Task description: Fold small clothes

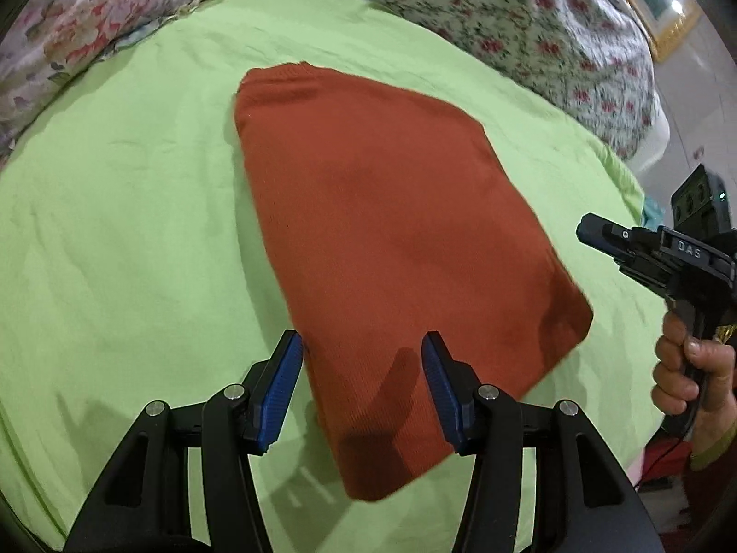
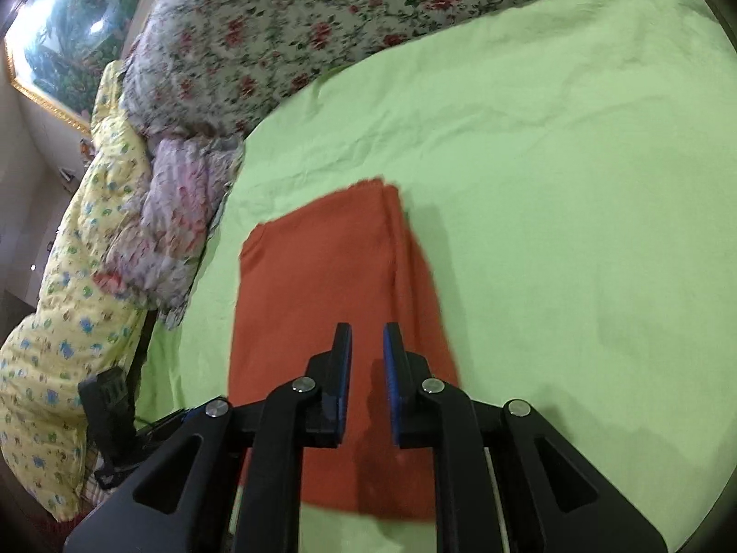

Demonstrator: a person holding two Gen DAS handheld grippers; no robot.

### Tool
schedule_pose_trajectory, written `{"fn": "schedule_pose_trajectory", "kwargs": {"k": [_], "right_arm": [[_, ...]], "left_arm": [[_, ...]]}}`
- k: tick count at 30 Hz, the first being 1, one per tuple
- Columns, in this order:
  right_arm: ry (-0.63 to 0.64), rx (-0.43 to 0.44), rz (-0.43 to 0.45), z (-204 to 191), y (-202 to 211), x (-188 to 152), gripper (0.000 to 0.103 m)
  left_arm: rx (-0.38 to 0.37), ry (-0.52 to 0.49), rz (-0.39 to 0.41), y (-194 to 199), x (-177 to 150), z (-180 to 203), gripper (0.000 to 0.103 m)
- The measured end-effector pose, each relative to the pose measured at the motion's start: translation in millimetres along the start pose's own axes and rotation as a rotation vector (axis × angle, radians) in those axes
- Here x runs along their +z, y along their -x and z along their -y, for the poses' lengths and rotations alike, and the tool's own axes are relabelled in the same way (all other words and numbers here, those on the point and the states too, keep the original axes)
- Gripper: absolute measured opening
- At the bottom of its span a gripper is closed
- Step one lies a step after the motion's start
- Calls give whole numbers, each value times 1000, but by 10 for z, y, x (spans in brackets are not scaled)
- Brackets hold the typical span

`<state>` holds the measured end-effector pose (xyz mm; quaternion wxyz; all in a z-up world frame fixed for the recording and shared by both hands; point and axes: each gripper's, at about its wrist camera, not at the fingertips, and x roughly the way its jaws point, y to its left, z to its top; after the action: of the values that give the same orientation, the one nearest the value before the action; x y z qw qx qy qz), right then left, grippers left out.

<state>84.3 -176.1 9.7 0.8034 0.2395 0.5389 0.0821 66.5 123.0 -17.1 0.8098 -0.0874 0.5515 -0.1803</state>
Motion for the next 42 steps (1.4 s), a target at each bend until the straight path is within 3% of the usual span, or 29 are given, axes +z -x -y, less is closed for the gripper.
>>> {"fn": "schedule_pose_trajectory", "kwargs": {"k": [4, 9, 13, 15, 17, 22, 24, 25, 30, 35, 38, 42], "right_arm": [[51, -18, -63, -78, -51, -222, 15], [97, 6, -98, -77, -156, -235, 15], [133, 12, -109, -70, -159, -229, 15], [153, -8, -93, -34, -117, -209, 19], [158, -17, -100, 35, -114, -169, 38], [153, 19, -122, 152, -230, -97, 39], [142, -6, -168, 200, -355, -135, 33], [131, 1, -177, 221, -378, -160, 12], [53, 108, -100, 215, -105, -194, 10], [47, -4, -151, 431, -264, -312, 10], [-32, -4, -140, 638, -448, -408, 10], [-17, -32, -111, 558, -448, -408, 11]], "left_arm": [[28, 0, 18, 34, -126, 90, 47], [18, 61, 59, 165, -234, 139, 46], [129, 64, 28, 79, -269, 178, 46], [145, 108, 31, 92, -308, 143, 47], [158, 133, 23, 68, -341, 117, 49], [179, 166, 7, -39, -373, 70, 50], [167, 178, 8, -60, -375, 35, 50], [165, 173, 5, -73, -376, 21, 50], [143, 151, -25, -122, -426, -32, 50], [119, 153, -57, -224, -532, -97, 50], [118, 143, -62, -237, -509, -101, 50], [116, 143, -63, -221, -515, -105, 50]]}}
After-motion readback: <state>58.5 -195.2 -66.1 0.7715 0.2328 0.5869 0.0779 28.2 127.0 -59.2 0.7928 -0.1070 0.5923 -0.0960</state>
